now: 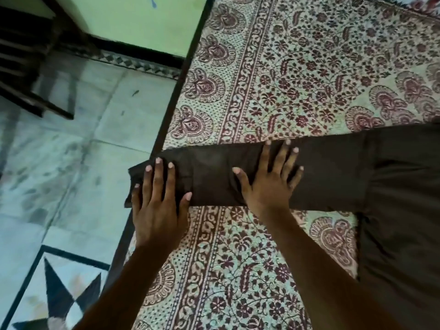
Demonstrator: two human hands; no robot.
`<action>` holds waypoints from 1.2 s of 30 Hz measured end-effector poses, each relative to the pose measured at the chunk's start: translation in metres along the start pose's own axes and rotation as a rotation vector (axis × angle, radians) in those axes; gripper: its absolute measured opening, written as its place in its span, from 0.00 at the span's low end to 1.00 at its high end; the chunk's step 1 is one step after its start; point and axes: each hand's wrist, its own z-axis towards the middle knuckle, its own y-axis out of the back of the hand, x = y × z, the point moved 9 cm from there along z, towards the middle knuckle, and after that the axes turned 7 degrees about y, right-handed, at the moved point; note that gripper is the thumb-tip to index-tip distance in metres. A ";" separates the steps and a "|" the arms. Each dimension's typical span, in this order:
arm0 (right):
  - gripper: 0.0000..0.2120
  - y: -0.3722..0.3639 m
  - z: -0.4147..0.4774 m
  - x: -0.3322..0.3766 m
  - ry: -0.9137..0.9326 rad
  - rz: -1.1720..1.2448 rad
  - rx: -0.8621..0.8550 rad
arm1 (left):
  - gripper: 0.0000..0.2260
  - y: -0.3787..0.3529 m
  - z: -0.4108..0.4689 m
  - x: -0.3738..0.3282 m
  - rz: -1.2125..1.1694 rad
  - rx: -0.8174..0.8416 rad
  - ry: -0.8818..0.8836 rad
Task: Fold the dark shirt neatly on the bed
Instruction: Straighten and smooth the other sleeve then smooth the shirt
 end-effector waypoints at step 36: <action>0.31 0.007 -0.031 0.007 0.009 -0.039 -0.138 | 0.16 0.027 0.009 -0.052 -0.496 -0.045 -0.249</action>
